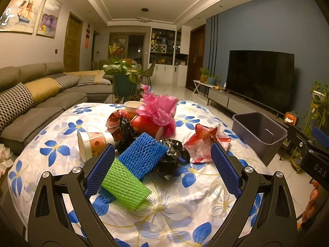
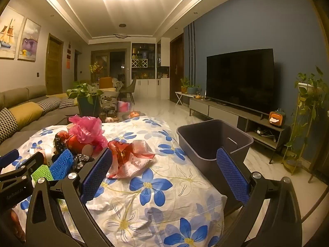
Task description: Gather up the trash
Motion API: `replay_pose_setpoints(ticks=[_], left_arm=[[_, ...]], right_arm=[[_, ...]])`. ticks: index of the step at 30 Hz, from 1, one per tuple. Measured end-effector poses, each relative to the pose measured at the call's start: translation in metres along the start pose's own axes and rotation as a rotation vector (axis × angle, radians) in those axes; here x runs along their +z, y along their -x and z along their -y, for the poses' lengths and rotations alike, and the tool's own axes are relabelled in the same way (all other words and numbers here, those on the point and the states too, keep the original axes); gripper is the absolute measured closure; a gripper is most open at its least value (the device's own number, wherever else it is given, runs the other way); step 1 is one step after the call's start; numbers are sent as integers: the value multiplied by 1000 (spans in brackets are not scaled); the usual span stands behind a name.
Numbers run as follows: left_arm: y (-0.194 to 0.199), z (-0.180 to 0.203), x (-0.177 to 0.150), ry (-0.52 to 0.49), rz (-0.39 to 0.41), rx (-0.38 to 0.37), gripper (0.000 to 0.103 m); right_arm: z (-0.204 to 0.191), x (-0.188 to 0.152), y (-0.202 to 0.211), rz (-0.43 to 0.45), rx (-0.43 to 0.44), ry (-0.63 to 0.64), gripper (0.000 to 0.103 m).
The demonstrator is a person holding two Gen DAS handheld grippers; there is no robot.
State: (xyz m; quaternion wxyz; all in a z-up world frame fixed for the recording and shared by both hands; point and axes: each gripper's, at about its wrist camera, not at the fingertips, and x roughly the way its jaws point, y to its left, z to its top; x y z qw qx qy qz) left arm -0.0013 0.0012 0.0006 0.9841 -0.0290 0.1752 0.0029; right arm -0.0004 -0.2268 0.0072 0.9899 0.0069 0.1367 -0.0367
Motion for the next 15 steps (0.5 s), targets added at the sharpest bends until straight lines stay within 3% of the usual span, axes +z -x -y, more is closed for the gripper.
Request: replay_pose_setpoints(ticks=[15], left_arm=[[0, 0, 1, 5, 0, -2, 10]], right_arm=[[1, 2, 2, 4, -1, -2, 5]])
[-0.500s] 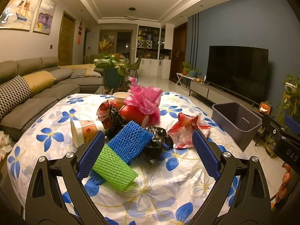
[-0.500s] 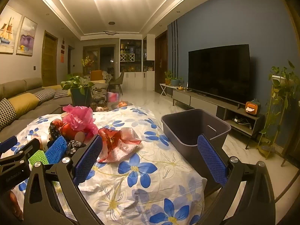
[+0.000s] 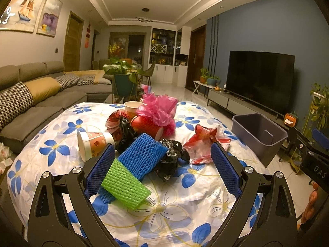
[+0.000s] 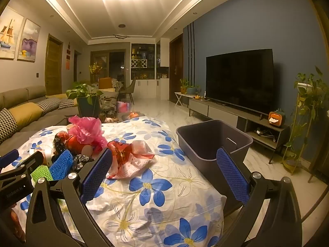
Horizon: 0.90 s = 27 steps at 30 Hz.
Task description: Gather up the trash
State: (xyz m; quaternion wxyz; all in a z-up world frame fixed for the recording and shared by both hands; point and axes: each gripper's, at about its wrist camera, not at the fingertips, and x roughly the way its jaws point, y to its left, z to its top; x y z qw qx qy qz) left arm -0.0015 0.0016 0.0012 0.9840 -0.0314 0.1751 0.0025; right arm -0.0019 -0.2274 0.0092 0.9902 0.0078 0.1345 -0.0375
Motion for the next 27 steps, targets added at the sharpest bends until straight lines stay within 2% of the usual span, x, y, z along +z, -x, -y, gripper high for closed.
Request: replay_pose_setpoints(ticks=[27], left_arm=[[0, -2, 1, 5, 1, -3, 10]], right_arm=[[2, 5, 2, 7, -1, 1, 5]])
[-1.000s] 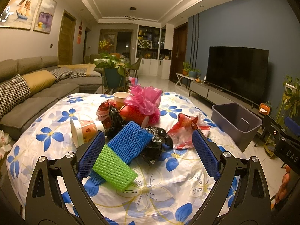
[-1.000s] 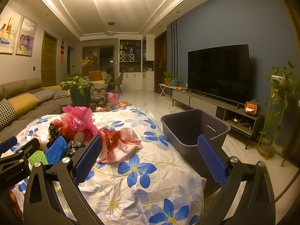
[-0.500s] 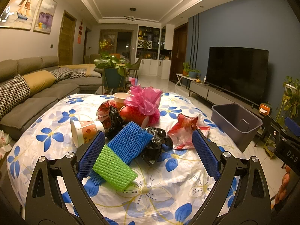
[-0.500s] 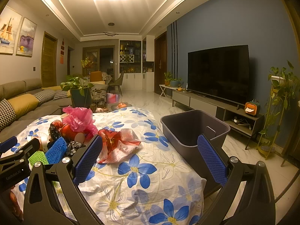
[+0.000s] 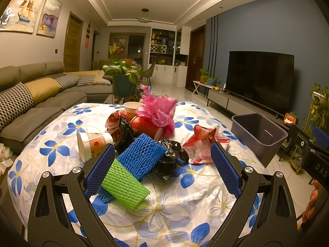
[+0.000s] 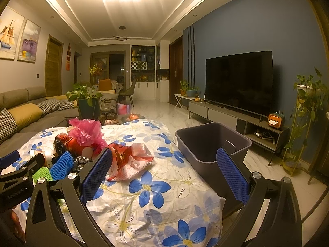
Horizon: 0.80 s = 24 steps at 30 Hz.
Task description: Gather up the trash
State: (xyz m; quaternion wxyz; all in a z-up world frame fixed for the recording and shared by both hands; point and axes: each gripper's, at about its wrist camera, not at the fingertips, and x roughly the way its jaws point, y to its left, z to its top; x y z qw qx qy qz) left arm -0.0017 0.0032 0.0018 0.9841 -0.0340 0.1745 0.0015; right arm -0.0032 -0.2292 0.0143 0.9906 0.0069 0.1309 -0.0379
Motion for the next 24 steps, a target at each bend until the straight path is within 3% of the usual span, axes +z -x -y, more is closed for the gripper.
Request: replay_pose_setpoints(ticks=[24], left_arm=[[0, 2, 0, 1, -2, 1, 10]], right_arm=[[0, 2, 0, -1, 2, 1, 5]])
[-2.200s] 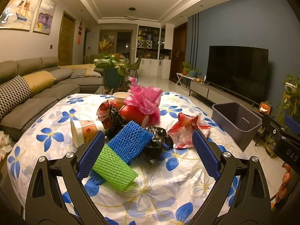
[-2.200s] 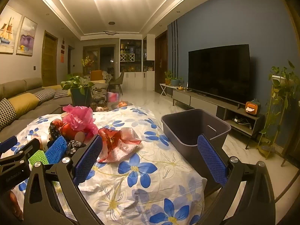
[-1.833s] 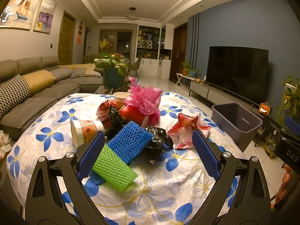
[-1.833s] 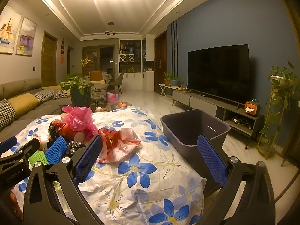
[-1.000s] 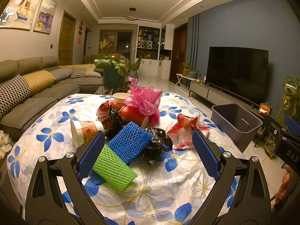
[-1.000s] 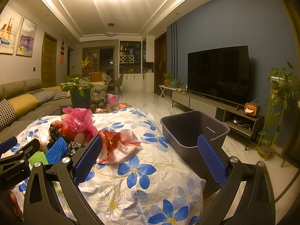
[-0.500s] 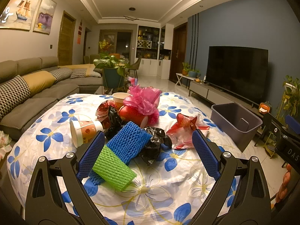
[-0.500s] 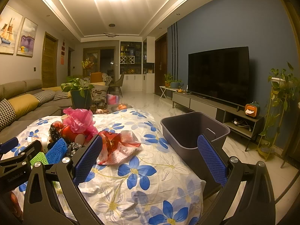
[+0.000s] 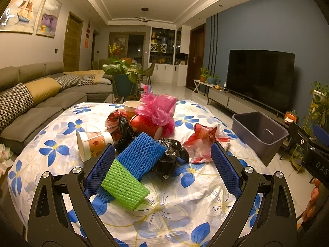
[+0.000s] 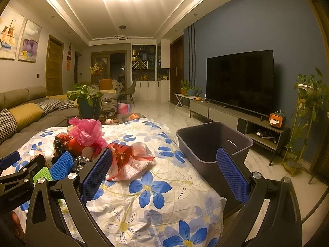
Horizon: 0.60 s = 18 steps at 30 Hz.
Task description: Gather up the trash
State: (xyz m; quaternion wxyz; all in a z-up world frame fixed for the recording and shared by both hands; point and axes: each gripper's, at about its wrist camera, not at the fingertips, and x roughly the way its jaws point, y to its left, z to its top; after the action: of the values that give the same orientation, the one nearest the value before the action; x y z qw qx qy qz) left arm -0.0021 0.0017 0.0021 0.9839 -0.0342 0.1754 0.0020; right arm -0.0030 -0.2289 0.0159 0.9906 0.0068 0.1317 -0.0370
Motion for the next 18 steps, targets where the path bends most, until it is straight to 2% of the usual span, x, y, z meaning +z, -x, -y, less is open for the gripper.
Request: replay_pose_setpoints(ticks=[18], left_arm=[[-10, -3, -2, 7, -15, 12, 10]], right_arm=[[-2, -8, -16, -14, 3, 2, 5]])
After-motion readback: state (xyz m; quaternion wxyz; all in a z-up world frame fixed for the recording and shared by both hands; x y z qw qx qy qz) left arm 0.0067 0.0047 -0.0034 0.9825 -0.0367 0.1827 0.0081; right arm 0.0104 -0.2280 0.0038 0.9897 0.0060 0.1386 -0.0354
